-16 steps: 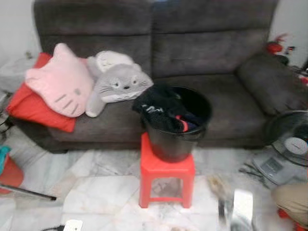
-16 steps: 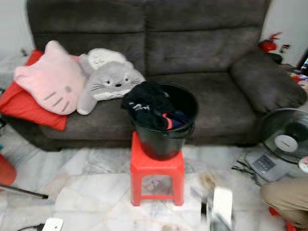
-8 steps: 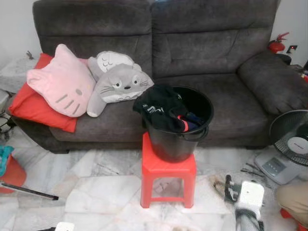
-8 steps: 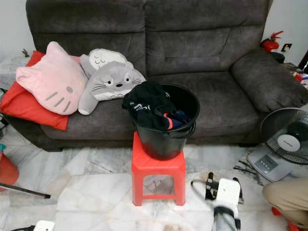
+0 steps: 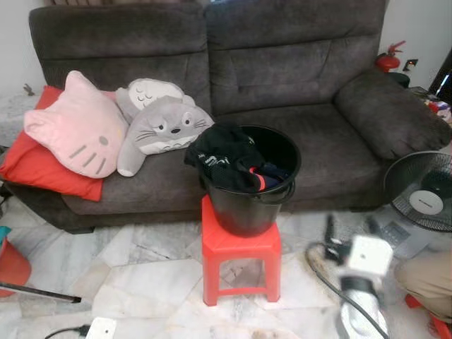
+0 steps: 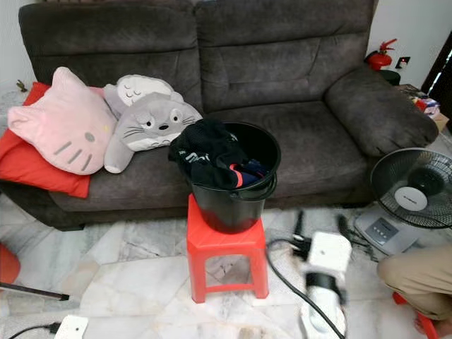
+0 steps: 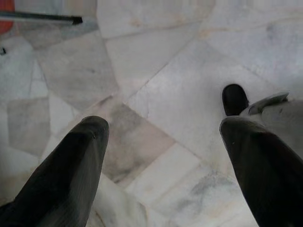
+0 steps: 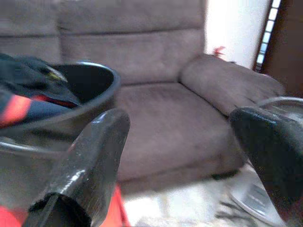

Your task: Hang hanger

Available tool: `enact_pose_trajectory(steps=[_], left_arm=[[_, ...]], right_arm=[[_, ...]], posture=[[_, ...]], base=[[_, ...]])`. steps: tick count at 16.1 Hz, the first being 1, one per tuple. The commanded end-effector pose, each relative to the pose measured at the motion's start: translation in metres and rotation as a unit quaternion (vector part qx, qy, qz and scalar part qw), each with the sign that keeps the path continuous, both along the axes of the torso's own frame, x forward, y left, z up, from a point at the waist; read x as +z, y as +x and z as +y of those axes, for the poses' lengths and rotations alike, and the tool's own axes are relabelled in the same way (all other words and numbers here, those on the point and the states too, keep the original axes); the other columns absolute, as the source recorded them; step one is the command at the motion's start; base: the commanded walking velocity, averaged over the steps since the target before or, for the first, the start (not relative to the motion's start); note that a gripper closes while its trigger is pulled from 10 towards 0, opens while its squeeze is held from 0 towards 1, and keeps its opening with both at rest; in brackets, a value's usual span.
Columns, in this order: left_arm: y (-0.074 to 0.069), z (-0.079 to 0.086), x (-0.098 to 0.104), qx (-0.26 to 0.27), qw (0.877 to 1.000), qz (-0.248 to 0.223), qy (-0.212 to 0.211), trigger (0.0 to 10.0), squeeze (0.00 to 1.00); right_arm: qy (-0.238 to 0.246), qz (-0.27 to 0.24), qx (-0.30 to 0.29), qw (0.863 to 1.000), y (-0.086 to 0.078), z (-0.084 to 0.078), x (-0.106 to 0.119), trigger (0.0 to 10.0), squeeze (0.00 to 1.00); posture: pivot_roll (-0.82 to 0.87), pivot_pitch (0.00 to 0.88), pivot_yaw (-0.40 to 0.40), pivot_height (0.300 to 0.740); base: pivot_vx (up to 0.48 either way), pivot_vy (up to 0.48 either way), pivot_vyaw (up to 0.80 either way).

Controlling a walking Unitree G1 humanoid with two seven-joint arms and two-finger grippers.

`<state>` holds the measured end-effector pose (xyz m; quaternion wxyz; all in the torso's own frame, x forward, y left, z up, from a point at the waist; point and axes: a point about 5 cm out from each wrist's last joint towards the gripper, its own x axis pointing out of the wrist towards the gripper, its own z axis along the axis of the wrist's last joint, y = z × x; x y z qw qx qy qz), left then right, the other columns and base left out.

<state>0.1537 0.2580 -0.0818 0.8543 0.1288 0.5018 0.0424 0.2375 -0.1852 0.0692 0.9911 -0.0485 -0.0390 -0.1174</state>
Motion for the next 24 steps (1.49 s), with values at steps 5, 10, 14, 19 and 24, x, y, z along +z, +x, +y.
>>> enact_pose_trajectory(steps=[5, 10, 14, 19, 24], left_arm=[[-0.007, -0.001, -0.003, 0.018, 1.000, 0.015, -0.013, 10.0, 0.00], [-0.006, -0.006, -0.005, 0.013, 1.000, 0.015, -0.018, 10.0, 0.00], [-0.006, -0.010, -0.006, 0.024, 0.999, 0.007, -0.031, 10.0, 0.00], [-0.016, -0.019, -0.012, 0.025, 0.999, 0.023, -0.040, 10.0, 0.00], [-0.008, -0.022, -0.010, 0.021, 0.999, 0.013, -0.041, 10.0, 0.00]], right_arm=[[-0.002, 0.007, 0.025, 1.000, 0.008, 0.011, 0.014, 10.0, 0.00], [0.009, 0.007, 0.027, 1.000, 0.016, 0.006, 0.018, 10.0, 0.00], [0.013, 0.000, 0.063, 0.998, 0.025, 0.019, 0.028, 10.0, 0.00], [0.011, 0.000, 0.077, 0.997, 0.023, 0.020, 0.032, 10.0, 0.00], [0.017, 0.003, 0.095, 0.995, 0.028, 0.029, 0.034, 10.0, 0.00]], posture=[[-0.23, 0.000, 0.037, 0.732], [-0.20, 0.000, 0.046, 0.732], [-0.19, 0.000, 0.014, 0.732], [-0.19, 0.000, -0.001, 0.732], [-0.18, 0.000, 0.003, 0.732]], base=[[0.000, 0.000, 0.00], [0.000, 0.000, 0.00], [0.000, 0.000, 0.00], [0.000, 0.000, 0.00], [0.144, 0.000, 0.00]])
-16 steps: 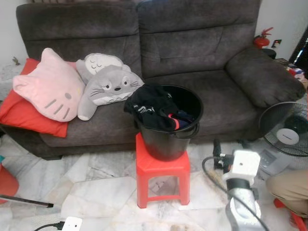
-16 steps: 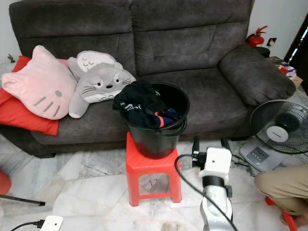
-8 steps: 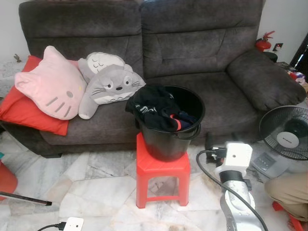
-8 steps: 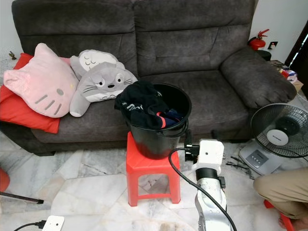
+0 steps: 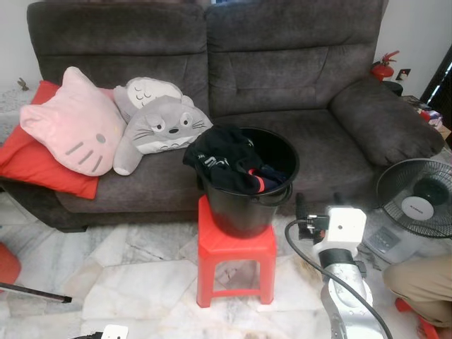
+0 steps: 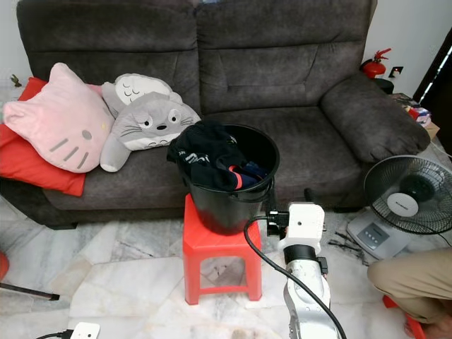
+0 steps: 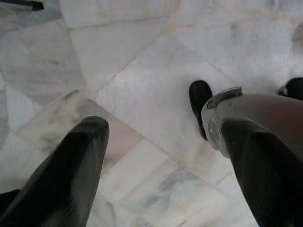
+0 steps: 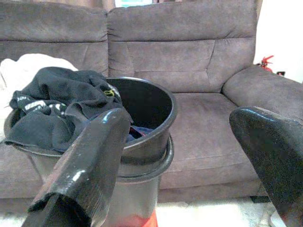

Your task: Hang hanger

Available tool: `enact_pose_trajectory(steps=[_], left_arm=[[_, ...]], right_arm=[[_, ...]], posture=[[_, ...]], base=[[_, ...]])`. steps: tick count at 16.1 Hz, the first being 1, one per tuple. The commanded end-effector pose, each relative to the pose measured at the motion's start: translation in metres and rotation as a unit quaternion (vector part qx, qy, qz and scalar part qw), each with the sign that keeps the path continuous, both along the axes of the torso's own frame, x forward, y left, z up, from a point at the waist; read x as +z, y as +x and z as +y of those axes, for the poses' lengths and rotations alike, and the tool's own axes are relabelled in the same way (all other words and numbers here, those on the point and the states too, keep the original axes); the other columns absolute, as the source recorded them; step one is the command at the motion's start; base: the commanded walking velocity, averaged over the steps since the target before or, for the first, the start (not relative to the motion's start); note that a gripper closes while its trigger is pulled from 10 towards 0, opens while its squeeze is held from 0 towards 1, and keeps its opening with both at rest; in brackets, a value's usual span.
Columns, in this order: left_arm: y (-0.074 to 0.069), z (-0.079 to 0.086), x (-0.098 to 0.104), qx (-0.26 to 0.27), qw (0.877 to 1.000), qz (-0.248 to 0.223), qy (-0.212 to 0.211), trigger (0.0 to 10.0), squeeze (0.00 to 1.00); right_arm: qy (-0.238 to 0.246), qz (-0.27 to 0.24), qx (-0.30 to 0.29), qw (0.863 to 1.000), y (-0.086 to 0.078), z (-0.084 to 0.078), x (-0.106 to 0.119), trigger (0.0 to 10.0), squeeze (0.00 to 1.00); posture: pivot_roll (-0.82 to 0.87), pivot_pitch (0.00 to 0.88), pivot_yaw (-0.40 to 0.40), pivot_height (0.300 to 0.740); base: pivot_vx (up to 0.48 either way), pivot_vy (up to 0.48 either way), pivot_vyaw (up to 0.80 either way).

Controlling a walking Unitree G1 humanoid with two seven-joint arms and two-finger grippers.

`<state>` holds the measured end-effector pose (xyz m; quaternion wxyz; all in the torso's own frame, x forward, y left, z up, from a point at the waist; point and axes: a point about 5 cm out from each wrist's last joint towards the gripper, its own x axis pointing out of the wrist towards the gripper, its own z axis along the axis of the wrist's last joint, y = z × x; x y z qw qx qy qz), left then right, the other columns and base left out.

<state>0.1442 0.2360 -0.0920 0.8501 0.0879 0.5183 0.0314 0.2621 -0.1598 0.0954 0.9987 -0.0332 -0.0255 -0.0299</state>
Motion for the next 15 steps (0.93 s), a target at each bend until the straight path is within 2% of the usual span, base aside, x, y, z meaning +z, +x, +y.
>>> enact_pose_trajectory(steps=[1, 6, 11, 15], left_arm=[[0.003, 0.000, 0.001, 0.007, 1.000, -0.005, -0.001, 10.0, 0.00], [0.012, 0.002, 0.005, 0.000, 1.000, -0.015, 0.000, 10.0, 0.00], [0.015, 0.003, 0.006, 0.003, 1.000, -0.017, -0.001, 10.0, 0.00], [0.005, 0.009, 0.004, 0.008, 1.000, -0.007, 0.002, 10.0, 0.00]], right_arm=[[0.005, -0.013, 0.009, 1.000, 0.003, 0.004, 0.009, 10.0, 0.00], [0.004, -0.012, 0.008, 1.000, 0.004, 0.005, 0.011, 10.0, 0.00], [0.008, -0.016, 0.011, 1.000, 0.009, 0.007, 0.015, 10.0, 0.00], [0.008, -0.015, 0.014, 1.000, 0.009, 0.009, 0.016, 10.0, 0.00]], posture=[[-0.19, 0.000, 0.005, 0.732], [-0.19, 0.000, 0.014, 0.732], [-0.19, 0.000, 0.012, 0.732], [-0.19, 0.000, 0.014, 0.732]], base=[[0.240, 0.000, 0.00], [0.196, 0.000, 0.00], [0.241, 0.000, 0.00], [0.246, 0.000, 0.00]])
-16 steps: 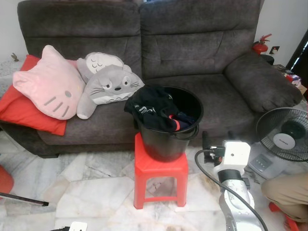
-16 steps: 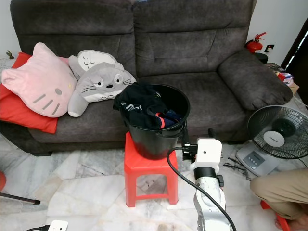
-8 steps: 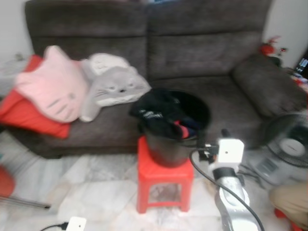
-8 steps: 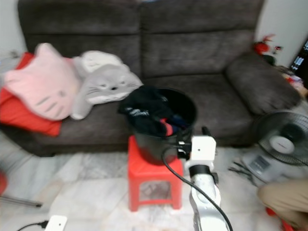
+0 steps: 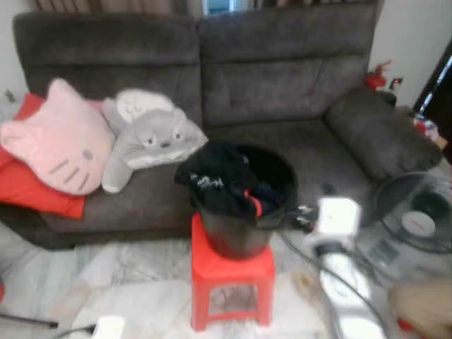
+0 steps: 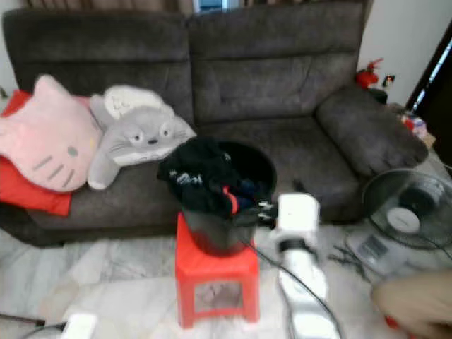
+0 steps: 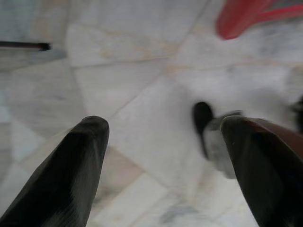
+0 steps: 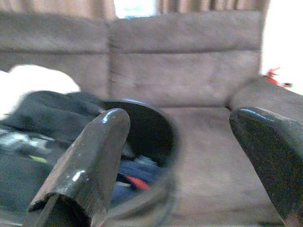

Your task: Hang hanger

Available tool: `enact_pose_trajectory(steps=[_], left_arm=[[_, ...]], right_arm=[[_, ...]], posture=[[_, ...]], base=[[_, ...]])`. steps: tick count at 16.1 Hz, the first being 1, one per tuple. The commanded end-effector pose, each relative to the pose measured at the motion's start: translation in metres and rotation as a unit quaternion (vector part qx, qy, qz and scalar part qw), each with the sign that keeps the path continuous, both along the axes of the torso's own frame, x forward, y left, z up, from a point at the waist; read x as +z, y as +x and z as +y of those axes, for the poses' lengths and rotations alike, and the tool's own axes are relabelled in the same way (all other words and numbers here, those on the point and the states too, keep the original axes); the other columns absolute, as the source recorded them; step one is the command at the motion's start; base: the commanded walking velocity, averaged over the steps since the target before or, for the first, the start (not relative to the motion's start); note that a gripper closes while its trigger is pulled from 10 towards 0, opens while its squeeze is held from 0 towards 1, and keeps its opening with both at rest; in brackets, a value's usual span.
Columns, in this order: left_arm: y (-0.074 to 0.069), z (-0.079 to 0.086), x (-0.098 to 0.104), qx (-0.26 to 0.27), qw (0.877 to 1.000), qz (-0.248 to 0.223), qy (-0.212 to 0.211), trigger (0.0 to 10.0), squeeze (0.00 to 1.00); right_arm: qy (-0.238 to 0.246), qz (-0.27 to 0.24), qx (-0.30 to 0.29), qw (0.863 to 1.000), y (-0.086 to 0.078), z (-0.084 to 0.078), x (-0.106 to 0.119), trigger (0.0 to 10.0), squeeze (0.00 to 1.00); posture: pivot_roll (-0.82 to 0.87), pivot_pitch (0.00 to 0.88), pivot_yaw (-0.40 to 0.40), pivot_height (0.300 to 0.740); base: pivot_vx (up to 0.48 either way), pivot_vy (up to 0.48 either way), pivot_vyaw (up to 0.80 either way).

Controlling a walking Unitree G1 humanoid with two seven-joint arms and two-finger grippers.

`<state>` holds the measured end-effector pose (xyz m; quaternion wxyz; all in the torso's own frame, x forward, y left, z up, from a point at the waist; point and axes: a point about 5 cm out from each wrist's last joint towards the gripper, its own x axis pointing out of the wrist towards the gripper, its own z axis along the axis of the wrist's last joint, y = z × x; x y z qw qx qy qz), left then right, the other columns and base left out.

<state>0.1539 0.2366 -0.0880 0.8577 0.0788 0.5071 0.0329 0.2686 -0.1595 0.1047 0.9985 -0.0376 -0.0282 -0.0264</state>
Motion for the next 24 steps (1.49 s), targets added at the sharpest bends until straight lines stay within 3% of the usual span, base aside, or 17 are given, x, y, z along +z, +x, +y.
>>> enact_pose_trajectory(steps=[1, 6, 12, 18, 21, 24], left_arm=[[-0.008, 0.011, 0.000, 0.006, 1.000, 0.010, 0.011, 10.0, 0.00], [-0.013, 0.015, -0.001, 0.012, 1.000, 0.014, 0.013, 10.0, 0.00], [-0.012, 0.017, 0.000, 0.014, 1.000, 0.014, 0.014, 10.0, 0.00], [-0.011, 0.019, 0.001, 0.014, 1.000, 0.011, 0.018, 10.0, 0.00], [-0.009, 0.015, 0.000, 0.007, 1.000, 0.014, 0.018, 10.0, 0.00], [-0.008, 0.011, 0.000, 0.001, 1.000, 0.016, 0.018, 10.0, 0.00]], right_arm=[[0.011, -0.013, 0.016, 1.000, 0.003, 0.010, 0.008, 10.0, 0.00], [-0.017, -0.017, 0.034, 0.999, 0.003, 0.016, 0.010, 10.0, 0.00], [0.000, -0.014, 0.038, 0.999, 0.002, 0.017, 0.010, 10.0, 0.00], [-0.002, -0.005, 0.034, 0.999, -0.002, 0.014, 0.009, 10.0, 0.00], [-0.033, 0.038, 0.033, 0.998, -0.006, 0.006, 0.000, 10.0, 0.00], [-0.174, 0.098, 0.080, 0.977, -0.003, -0.007, -0.008, 10.0, 0.00]], posture=[[-0.19, 0.000, 0.014, 0.732], [-0.19, 0.000, 0.018, 0.732], [-0.20, 0.000, 0.021, 0.732], [-0.21, 0.000, 0.039, 0.732], [-0.22, 0.000, 0.049, 0.732], [-0.23, 0.000, 0.059, 0.732]], base=[[0.244, 0.000, 0.00], [0.246, 0.000, 0.27], [0.249, 0.000, 0.23], [0.000, 0.000, 0.00], [0.000, 0.000, 0.00], [0.000, 0.000, 0.00]])
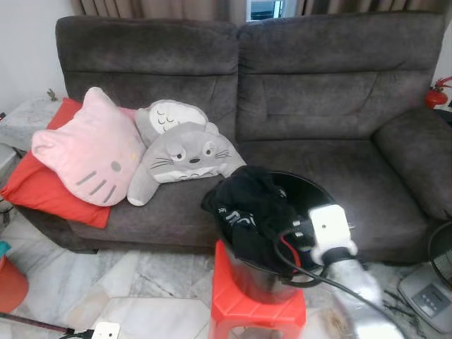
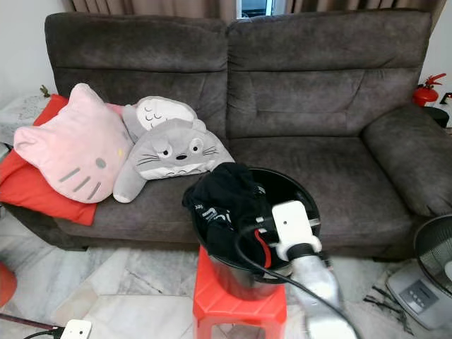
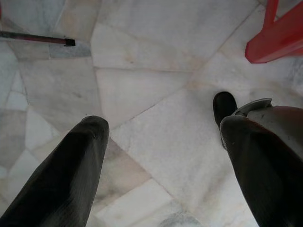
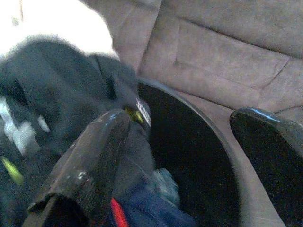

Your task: Hang hanger

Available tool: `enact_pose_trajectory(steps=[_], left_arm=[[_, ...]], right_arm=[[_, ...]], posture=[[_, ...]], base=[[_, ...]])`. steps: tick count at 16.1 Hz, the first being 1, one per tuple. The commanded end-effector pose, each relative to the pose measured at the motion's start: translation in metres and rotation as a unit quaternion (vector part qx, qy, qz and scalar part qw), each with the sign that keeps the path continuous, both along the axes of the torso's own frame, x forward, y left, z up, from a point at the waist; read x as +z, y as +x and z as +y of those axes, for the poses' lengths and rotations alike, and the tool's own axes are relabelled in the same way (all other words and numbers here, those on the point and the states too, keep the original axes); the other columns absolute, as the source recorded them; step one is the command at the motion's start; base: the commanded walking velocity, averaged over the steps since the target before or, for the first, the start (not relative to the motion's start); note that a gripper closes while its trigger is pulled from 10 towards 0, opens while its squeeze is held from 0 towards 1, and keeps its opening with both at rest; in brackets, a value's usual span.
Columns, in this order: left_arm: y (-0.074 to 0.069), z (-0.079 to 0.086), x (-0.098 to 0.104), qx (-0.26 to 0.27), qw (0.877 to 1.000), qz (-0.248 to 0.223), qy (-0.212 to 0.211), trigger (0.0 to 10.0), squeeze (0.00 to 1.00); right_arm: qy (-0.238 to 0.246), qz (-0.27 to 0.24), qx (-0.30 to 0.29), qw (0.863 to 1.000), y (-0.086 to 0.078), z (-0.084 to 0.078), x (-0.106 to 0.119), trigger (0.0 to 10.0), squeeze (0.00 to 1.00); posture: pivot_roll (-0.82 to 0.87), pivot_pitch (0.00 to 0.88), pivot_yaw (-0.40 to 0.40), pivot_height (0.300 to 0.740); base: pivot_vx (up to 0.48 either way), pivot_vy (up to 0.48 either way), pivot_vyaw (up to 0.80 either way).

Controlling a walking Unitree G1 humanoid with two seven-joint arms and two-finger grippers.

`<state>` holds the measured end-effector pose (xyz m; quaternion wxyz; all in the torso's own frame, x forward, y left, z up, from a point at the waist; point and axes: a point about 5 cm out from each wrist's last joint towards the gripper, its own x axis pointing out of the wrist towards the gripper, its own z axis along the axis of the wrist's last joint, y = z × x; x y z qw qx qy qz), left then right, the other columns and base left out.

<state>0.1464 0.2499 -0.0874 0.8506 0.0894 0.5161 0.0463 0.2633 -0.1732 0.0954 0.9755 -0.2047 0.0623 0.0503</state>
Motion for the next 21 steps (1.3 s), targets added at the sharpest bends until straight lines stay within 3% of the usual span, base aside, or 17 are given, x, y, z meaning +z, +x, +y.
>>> enact_pose_trajectory(steps=[1, 2, 5, 6, 7, 9, 10, 12, 15, 17, 18, 21], left_arm=[[0.000, -0.003, -0.001, -0.007, 1.000, 0.005, 0.002, 10.0, 0.00], [0.000, -0.003, -0.001, -0.008, 1.000, 0.005, 0.002, 10.0, 0.00], [0.000, 0.001, 0.000, -0.006, 1.000, 0.003, 0.005, 10.0, 0.00], [-0.001, 0.009, 0.002, -0.003, 1.000, 0.001, 0.009, 10.0, 0.00], [-0.001, 0.015, 0.004, -0.001, 1.000, 0.000, 0.013, 10.0, 0.00], [-0.003, 0.023, 0.007, 0.001, 1.000, 0.000, 0.017, 10.0, 0.00], [-0.003, 0.025, 0.007, 0.002, 1.000, -0.001, 0.019, 10.0, 0.00], [-0.002, 0.024, 0.007, 0.004, 1.000, -0.002, 0.018, 10.0, 0.00], [0.002, 0.010, 0.004, -0.001, 1.000, -0.003, 0.010, 10.0, 0.00], [0.004, -0.001, 0.001, -0.003, 1.000, -0.004, 0.004, 10.0, 0.00], [0.005, -0.003, 0.001, -0.003, 1.000, -0.005, 0.003, 10.0, 0.00], [0.006, -0.007, 0.000, -0.004, 1.000, -0.006, 0.002, 10.0, 0.00]], right_arm=[[-0.015, 0.008, 0.025, 1.000, 0.005, 0.004, 0.003, 10.0, 0.00], [0.016, 0.010, 0.034, 0.999, 0.010, 0.004, 0.006, 10.0, 0.00], [0.206, -0.009, 0.002, 0.979, 0.028, 0.011, 0.025, 10.0, 0.00], [0.222, -0.006, 0.058, 0.973, 0.033, 0.027, 0.033, 10.0, 0.00], [0.248, 0.001, 0.067, 0.967, 0.036, 0.035, 0.035, 10.0, 0.00], [0.305, 0.037, 0.015, 0.951, 0.042, 0.040, 0.029, 10.0, 0.00], [0.324, 0.066, 0.024, 0.943, 0.042, 0.052, 0.027, 10.0, 0.00], [0.316, 0.093, 0.081, 0.941, 0.036, 0.075, 0.030, 10.0, 0.00], [0.334, 0.124, 0.075, 0.931, 0.032, 0.083, 0.031, 10.0, 0.00], [0.258, 0.118, 0.125, 0.951, 0.021, 0.088, 0.036, 10.0, 0.00], [0.190, 0.113, 0.144, 0.965, 0.018, 0.085, 0.035, 10.0, 0.00], [0.032, 0.086, 0.123, 0.988, 0.022, 0.048, 0.040, 10.0, 0.00]], posture=[[-0.23, 0.000, 0.061, 0.732], [-0.23, 0.000, 0.063, 0.732], [-0.22, 0.000, 0.067, 0.732], [-0.21, 0.000, 0.069, 0.732], [-0.21, 0.000, 0.072, 0.732], [-0.21, 0.000, 0.073, 0.732], [-0.21, 0.000, 0.071, 0.732], [-0.20, 0.000, 0.069, 0.732], [-0.21, 0.000, 0.066, 0.732], [-0.21, 0.000, 0.062, 0.732], [-0.21, 0.000, 0.061, 0.732], [-0.22, 0.000, 0.061, 0.732]], base=[[0.000, 0.000, 0.00], [0.000, 0.000, 0.00], [0.000, 0.000, 0.00], [0.000, 0.000, 0.00], [0.000, 0.000, 0.00], [0.000, 0.000, 0.00], [0.000, 0.000, 0.00], [0.000, 0.000, 0.00], [0.000, 0.000, 0.00], [0.000, 0.000, 0.00], [0.000, 0.000, 0.00], [0.000, 0.000, 0.00]])
